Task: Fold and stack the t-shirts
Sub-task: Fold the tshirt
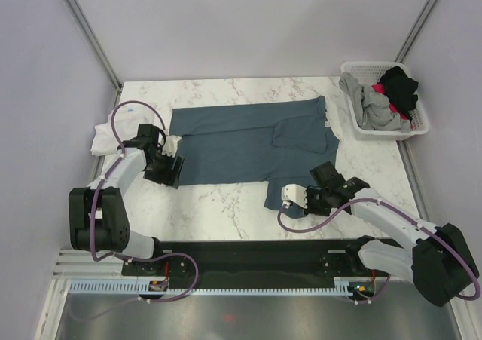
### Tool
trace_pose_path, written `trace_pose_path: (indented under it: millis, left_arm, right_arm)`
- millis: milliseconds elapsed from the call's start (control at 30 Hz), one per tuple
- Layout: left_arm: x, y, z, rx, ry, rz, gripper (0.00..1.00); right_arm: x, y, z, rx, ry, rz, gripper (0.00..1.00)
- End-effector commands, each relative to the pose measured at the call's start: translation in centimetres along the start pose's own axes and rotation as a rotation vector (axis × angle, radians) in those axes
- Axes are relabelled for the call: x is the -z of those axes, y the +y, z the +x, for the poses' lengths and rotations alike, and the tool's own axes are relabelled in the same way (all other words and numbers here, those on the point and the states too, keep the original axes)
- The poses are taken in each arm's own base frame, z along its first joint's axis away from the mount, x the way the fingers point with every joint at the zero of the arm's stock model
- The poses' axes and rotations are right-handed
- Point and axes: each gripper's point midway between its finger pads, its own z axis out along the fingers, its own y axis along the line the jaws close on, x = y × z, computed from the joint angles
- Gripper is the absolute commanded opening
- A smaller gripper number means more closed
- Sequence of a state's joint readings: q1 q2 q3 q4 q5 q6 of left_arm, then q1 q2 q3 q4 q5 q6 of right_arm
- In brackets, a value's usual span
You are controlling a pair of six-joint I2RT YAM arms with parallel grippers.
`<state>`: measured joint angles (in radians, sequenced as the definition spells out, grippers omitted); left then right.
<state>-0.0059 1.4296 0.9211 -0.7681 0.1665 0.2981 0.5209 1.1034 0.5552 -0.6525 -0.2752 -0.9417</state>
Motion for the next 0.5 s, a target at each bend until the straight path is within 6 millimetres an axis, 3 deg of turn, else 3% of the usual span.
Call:
trace_pose_path:
  millis: [0,167,467]
  left_arm:
    - [0.0,0.8,-1.2,-0.052,-0.016,-0.013,0.72]
    - [-1.1,2.3,-1.2,-0.007,-0.015,-0.023,0.69]
    - [-3.4,2.8,-1.5,-0.009,0.016,0.001,0.66]
  right_arm:
    - [0.7,-2.1,-1.7,-0.005,-0.036,0.064,0.0]
    - [0.8,-2.5,-1.7,-0.003,-0.025,0.071,0.0]
    - [0.8,-2.7,-1.6,-0.009,-0.012,0.073,0.0]
